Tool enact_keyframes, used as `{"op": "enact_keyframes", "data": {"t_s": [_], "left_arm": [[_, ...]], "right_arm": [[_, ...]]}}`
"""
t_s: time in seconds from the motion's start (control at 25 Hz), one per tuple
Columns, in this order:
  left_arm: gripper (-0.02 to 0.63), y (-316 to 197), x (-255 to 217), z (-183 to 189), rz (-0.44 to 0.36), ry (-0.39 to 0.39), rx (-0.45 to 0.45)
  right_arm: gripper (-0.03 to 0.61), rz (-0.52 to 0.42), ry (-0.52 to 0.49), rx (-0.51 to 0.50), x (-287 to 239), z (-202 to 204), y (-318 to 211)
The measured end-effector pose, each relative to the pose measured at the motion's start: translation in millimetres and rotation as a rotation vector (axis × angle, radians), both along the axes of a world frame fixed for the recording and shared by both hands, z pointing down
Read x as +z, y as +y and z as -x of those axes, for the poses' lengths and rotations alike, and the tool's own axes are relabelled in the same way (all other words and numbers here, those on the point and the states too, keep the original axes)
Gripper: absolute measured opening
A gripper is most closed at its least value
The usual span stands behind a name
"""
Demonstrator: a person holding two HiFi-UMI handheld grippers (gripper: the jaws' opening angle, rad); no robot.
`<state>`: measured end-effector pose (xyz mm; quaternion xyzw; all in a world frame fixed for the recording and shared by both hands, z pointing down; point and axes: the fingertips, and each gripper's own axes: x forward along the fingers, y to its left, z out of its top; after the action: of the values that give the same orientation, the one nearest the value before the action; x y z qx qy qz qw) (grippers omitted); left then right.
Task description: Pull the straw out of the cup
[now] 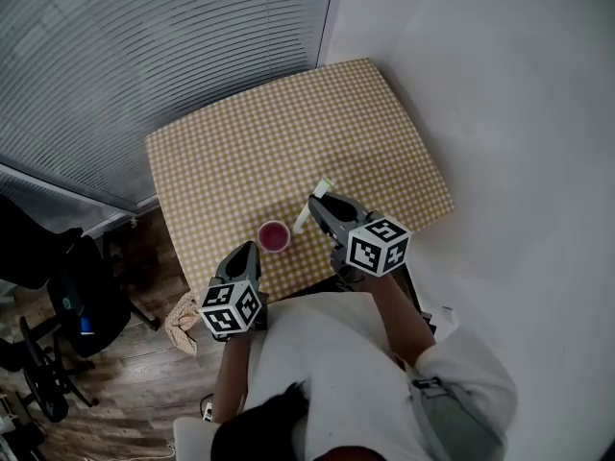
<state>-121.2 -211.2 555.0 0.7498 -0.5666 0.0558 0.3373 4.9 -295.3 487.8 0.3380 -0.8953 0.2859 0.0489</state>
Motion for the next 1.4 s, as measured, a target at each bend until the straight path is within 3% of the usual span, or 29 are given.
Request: {"op": "enact_keyframes", "data": {"t_s": [0.48,1.04,1.4], "left_arm": [[0.017,-8,0,-11,-0.003,0.017,0.003],[0.017,-17,0,-22,0.01,0.079,-0.028],[0.017,-13,4,-16,0.022,0.078,-0.06]], "right_arm": [[0.046,0.077,0.037,0.02,19,-25,-4],[0.048,0.193,0.199,-0.021,58,-42,-6],[0.048,0.342,0.3,-0.077,96,-42,3]]}}
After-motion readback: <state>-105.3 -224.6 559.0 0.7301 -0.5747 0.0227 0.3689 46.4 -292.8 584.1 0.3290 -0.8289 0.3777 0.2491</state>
